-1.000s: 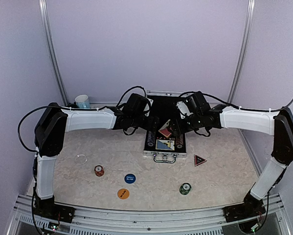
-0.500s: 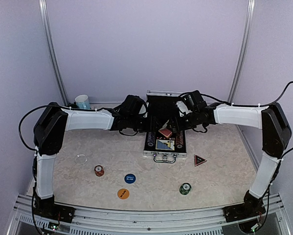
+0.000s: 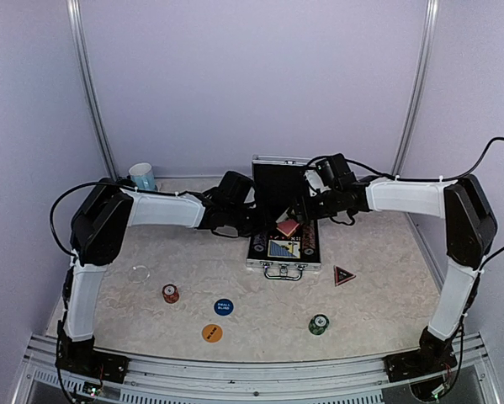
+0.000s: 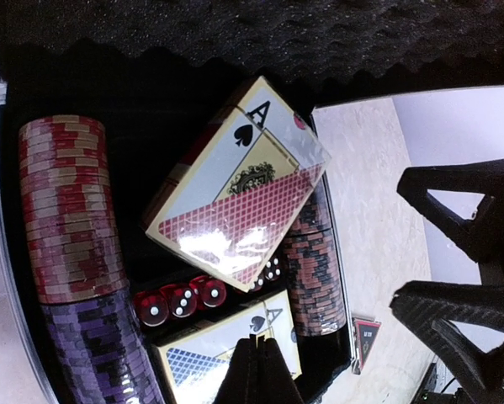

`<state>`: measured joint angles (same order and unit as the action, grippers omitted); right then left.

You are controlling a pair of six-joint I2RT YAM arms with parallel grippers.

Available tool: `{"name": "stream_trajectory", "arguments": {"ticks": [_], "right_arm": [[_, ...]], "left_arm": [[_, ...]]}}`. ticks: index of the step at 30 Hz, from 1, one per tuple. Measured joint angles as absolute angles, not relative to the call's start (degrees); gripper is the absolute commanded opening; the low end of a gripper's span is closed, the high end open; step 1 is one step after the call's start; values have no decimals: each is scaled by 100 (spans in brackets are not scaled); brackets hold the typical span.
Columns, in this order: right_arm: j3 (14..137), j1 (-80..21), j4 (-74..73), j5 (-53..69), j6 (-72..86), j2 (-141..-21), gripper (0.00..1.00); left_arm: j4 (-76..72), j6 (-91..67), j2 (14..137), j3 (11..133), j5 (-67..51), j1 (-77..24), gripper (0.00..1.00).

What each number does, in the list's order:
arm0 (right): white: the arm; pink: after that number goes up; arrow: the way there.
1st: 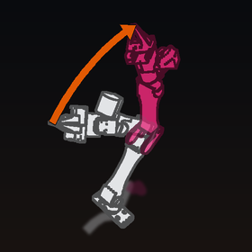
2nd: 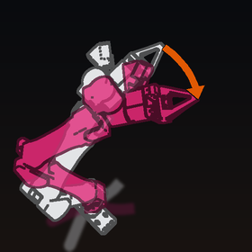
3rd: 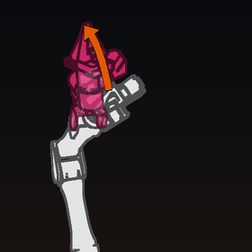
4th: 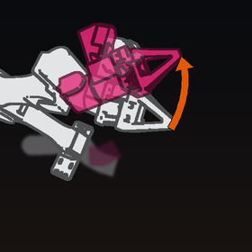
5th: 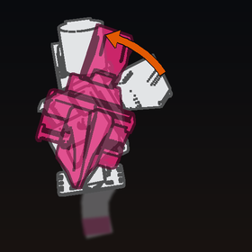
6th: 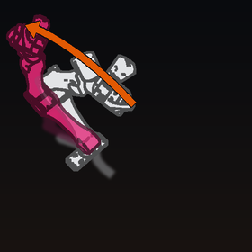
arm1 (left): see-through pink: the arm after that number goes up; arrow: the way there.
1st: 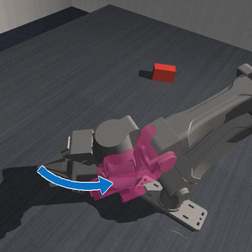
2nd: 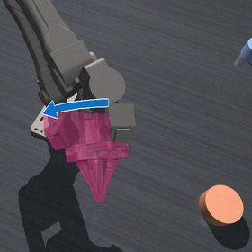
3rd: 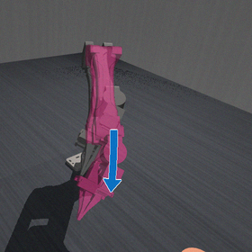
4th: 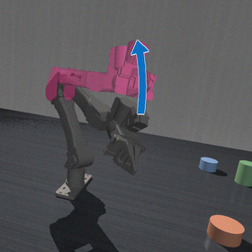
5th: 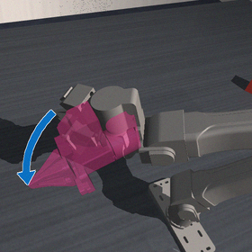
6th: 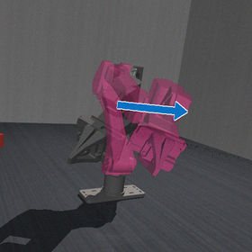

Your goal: Pack up texas hold em set

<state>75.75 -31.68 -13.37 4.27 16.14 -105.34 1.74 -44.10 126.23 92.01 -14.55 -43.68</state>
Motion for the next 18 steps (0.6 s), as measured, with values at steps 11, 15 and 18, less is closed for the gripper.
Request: {"name": "stream_trajectory", "arguments": {"ticks": [11, 15, 18], "right_arm": [[7791, -3135, -1184, 425, 1614, -10820, 75], [7835, -3131, -1118, 410, 1612, -10956, 75], [7839, -3131, -1072, 403, 1612, -11010, 74]], "left_arm": [[454, -4670, 13026, 9690, -978, -4368, 0], [545, -4711, 13159, 9810, -836, -4370, 0], [615, -4737, 13257, 9835, -803, -4370, 0]]}}
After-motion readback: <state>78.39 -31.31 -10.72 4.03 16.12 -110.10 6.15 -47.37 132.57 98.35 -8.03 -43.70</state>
